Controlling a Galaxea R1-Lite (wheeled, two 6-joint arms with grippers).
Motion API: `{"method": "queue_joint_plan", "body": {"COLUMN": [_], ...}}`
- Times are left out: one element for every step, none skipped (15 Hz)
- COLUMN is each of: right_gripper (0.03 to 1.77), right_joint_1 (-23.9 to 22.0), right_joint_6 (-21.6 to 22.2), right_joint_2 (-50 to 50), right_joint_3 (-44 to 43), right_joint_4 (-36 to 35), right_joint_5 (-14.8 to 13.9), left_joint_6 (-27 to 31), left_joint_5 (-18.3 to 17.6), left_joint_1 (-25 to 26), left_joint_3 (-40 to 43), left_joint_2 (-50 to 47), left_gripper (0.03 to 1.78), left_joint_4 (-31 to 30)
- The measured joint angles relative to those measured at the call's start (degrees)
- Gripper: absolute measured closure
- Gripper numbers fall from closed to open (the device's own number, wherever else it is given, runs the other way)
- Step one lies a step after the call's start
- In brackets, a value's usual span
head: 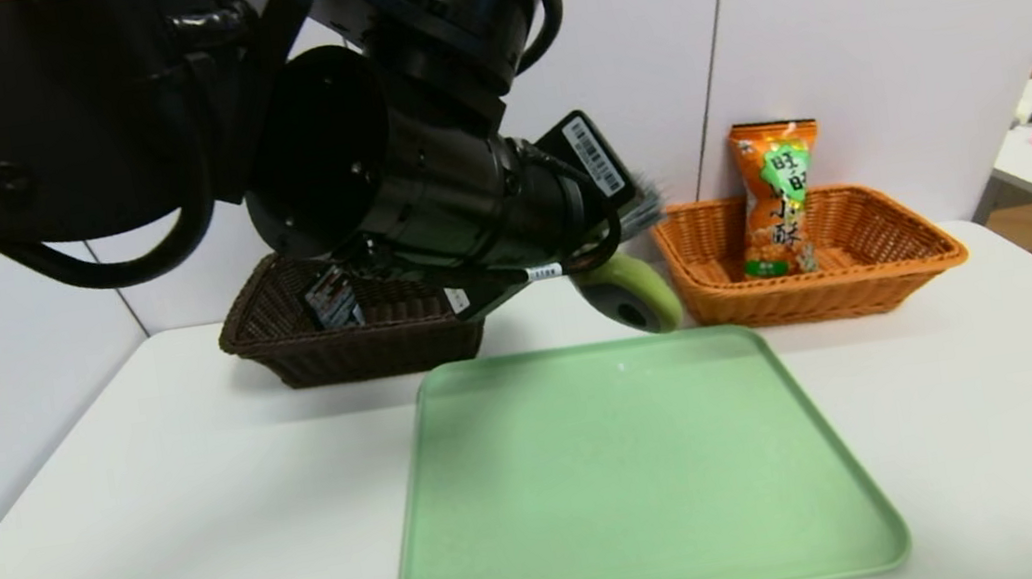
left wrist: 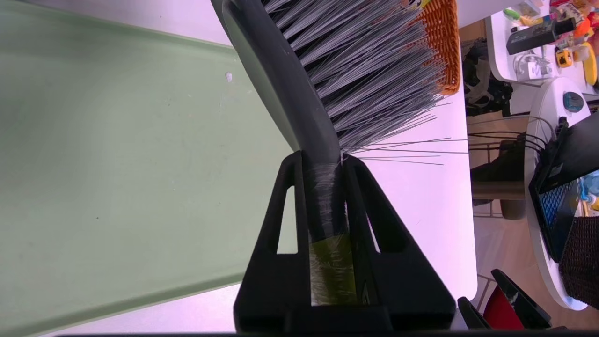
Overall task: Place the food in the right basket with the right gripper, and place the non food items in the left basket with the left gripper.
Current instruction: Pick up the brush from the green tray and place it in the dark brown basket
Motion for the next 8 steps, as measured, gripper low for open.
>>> {"method": "queue_joint_plan", "body": {"right_gripper": [0.10,0.10,0.10,0.10,0.10,0.10,0.10,0.10], "right_joint_1": [0.0,0.0,0.0,0.0,0.0,0.0,0.0,0.0], "right_joint_6": [0.0,0.0,0.0,0.0,0.0,0.0,0.0,0.0], "right_joint_2": [0.0,-0.1,-0.1,-0.2,-0.2,-0.2,-0.3,-0.3], "right_joint_3": [0.0,0.0,0.0,0.0,0.0,0.0,0.0,0.0], "right_joint_4": [0.0,0.0,0.0,0.0,0.0,0.0,0.1,0.1], "right_joint_5": [0.0,0.0,0.0,0.0,0.0,0.0,0.0,0.0], "left_joint_6": [0.3,0.5,1.0,1.7,2.2,2.4,2.7,2.9], "left_joint_5": [0.1,0.2,0.6,1.4,2.2,2.3,2.3,2.3], "left_joint_1": [0.4,1.2,2.3,3.6,4.7,5.8,6.9,8.2], "left_joint_3": [0.0,0.0,0.0,-0.1,-0.1,-0.1,-0.1,-0.1], "left_joint_2": [-0.5,-0.9,-1.3,-1.7,-2.0,-2.4,-2.9,-3.3], "left_gripper": [1.52,1.52,1.52,1.52,1.52,1.52,1.52,1.52], "left_joint_4": [-0.1,-0.1,-0.2,-0.6,-1.2,-1.5,-1.7,-1.7]}}
